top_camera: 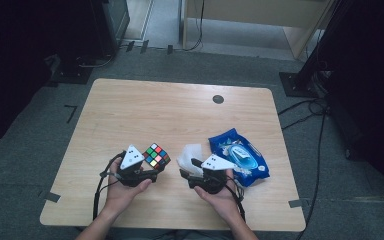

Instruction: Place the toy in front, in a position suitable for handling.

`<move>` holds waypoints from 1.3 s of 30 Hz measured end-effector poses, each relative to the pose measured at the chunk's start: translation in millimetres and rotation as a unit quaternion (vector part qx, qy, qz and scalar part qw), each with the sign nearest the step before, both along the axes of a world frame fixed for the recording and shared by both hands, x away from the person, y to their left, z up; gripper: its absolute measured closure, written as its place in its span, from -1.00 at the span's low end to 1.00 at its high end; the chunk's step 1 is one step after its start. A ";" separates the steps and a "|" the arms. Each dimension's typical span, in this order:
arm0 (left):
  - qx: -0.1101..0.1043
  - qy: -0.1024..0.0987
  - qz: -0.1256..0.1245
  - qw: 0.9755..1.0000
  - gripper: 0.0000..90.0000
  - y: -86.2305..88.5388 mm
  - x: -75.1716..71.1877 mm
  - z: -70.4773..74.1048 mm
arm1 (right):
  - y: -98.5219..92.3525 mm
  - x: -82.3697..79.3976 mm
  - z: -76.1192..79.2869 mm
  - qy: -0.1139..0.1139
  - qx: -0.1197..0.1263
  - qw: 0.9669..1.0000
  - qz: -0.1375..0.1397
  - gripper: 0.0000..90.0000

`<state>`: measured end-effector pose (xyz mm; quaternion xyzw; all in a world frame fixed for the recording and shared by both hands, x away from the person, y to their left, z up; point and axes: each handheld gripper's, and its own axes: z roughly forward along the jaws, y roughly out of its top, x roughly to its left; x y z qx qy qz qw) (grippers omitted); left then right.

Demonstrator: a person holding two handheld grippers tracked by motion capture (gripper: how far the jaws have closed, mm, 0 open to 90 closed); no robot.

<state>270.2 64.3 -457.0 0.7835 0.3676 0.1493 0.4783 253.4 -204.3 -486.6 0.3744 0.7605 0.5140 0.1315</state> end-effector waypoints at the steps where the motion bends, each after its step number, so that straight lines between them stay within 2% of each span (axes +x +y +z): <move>1: -0.004 0.000 0.001 1.000 -0.24 0.9 0.6 1.5 | 4.6 -0.9 -4.4 -0.012 -0.003 1.000 0.006 -0.25; 3: -0.008 0.000 -0.001 1.000 -0.24 0.6 0.9 3.8 | 13.5 -1.8 -8.0 -0.013 0.013 1.000 0.024 -0.34; 6: -0.013 0.003 -0.011 1.000 -0.24 -3.0 -0.4 5.4 | 27.2 -4.6 -7.1 -0.026 0.016 0.999 0.039 -0.54; 9: -0.015 0.006 -0.020 1.000 -0.24 -8.2 -2.3 6.3 | 42.9 -8.0 -5.3 -0.057 0.012 0.998 0.029 -0.66; 10: -0.014 0.006 -0.022 1.000 -0.24 -9.5 -2.7 6.5 | 42.9 -8.0 -5.3 -0.057 0.012 0.998 0.029 -0.66; 14: -0.013 0.008 -0.033 0.999 -0.24 -15.5 -5.6 7.7 | 47.5 -7.4 -6.0 -0.072 0.008 0.997 0.023 -0.58; 16: -0.012 0.010 -0.036 0.999 -0.24 -18.1 -6.5 7.6 | 48.4 -8.7 -6.2 -0.089 0.000 0.996 0.020 -0.50; 17: -0.013 0.011 -0.037 0.999 -0.24 -19.0 -6.7 7.4 | 48.8 -10.0 -5.3 -0.106 -0.007 0.994 0.022 -0.45; 18: -0.012 0.012 -0.038 0.999 -0.24 -19.4 -6.6 7.3 | 48.8 -10.0 -5.3 -0.106 -0.007 0.994 0.022 -0.45; 23: -0.011 0.023 -0.042 0.999 -0.24 -21.7 -6.4 6.6 | 50.1 -14.7 -3.9 -0.137 -0.027 0.990 0.029 -0.27; 24: -0.010 0.025 -0.043 0.999 -0.24 -21.6 -6.2 6.7 | 50.5 -15.9 -4.0 -0.149 -0.036 0.988 0.033 -0.25; 26: -0.011 0.028 -0.046 0.999 -0.24 -20.8 -6.0 7.2 | 50.3 -16.0 -4.1 -0.152 -0.038 0.987 0.035 -0.24; 28: -0.011 0.031 -0.049 0.998 -0.25 -20.4 -5.5 7.9 | 49.4 -16.5 -3.3 -0.163 -0.048 0.985 0.042 -0.24; 30: -0.009 0.033 -0.057 0.998 -0.25 -19.9 -4.2 9.0 | 48.9 -16.4 -2.8 -0.168 -0.052 0.983 0.045 -0.24; 32: -0.005 0.042 -0.067 0.997 -0.26 -19.7 -2.6 10.5 | 48.0 -17.3 -1.5 -0.181 -0.065 0.980 0.051 -0.24; 35: -0.001 0.052 -0.080 0.995 -0.28 -18.9 -0.8 11.4 | 47.9 -20.5 -0.8 -0.210 -0.102 0.971 0.062 -0.24; 36: 0.000 0.055 -0.085 0.995 -0.28 -18.4 0.0 11.3 | 48.2 -21.0 -0.8 -0.220 -0.112 0.967 0.066 -0.24; 37: -0.001 0.057 -0.086 0.995 -0.28 -18.2 0.4 11.2 | 49.1 -22.7 -0.9 -0.233 -0.131 0.961 0.072 -0.23; 39: -0.006 0.062 -0.088 0.994 -0.28 -17.8 1.3 10.6 | 50.8 -25.0 -1.1 -0.250 -0.157 0.952 0.078 -0.23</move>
